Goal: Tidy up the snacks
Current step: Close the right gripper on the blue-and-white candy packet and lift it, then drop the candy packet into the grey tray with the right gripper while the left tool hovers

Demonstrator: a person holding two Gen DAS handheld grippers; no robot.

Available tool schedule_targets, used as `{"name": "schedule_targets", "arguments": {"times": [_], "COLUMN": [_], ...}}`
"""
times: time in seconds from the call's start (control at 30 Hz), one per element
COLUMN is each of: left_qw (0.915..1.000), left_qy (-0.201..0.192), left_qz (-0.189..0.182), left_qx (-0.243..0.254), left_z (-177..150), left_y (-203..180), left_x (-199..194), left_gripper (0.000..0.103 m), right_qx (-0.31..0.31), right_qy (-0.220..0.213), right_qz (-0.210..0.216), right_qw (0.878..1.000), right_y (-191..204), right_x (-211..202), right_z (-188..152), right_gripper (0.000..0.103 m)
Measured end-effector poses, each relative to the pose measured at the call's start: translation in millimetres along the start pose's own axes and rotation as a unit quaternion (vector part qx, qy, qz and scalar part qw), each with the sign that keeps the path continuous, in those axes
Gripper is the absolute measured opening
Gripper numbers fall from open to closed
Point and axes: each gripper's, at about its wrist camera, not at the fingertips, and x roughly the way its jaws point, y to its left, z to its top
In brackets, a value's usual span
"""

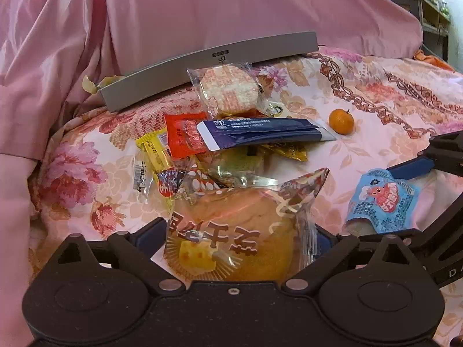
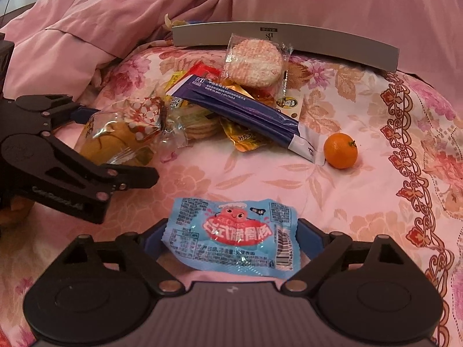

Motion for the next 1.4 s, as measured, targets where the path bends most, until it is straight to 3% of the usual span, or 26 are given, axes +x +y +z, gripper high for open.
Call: {"name": "schedule_targets", "arguments": {"times": [0.3,0.6,0.97,1.27,1.4], "left_qw": [0.9987,0.9941,0.9849,0.9808,0.9791], "left_qy": [0.016,0.017,-0.012,-0.042,-0.037], "left_qz": [-0.001,0.050,0.082,0.073,0.053], "left_qx": [-0.049,-0.095,-0.152,-0.176,-0.193], "left_z": [1.8,-3.7,-5.6,-9.3,-4.8], "left_y": [-19.9,-32.7,-35.0,-44.3,-41.4], "left_x": [-25.4,-36.3,-63.6,-79.4,-76.9], "left_gripper": [0.088,0.085,0.085,0.085,0.085], "right_qx": [-0.010,-0.057,-0.042,-0.032,-0.026], "right_qy": [-0.003,-0.032,-0.048,-0.063,-0.076], "right_qz": [-0.001,-0.028,-0.033,-0.032,-0.032], "right_qw": [1.000,0.997,0.997,0.997,0.996], "right_y": [1.1,2.9,-3.8,-10.4,-14.7], "right_x": [-22.3,-38.0,-49.5,-57.9,-62.5], "right_z": [-12.0,-20.4,-24.3,-31.0,-31.5], "right_gripper": [0.090,0.090,0.090,0.090,0.090]}}
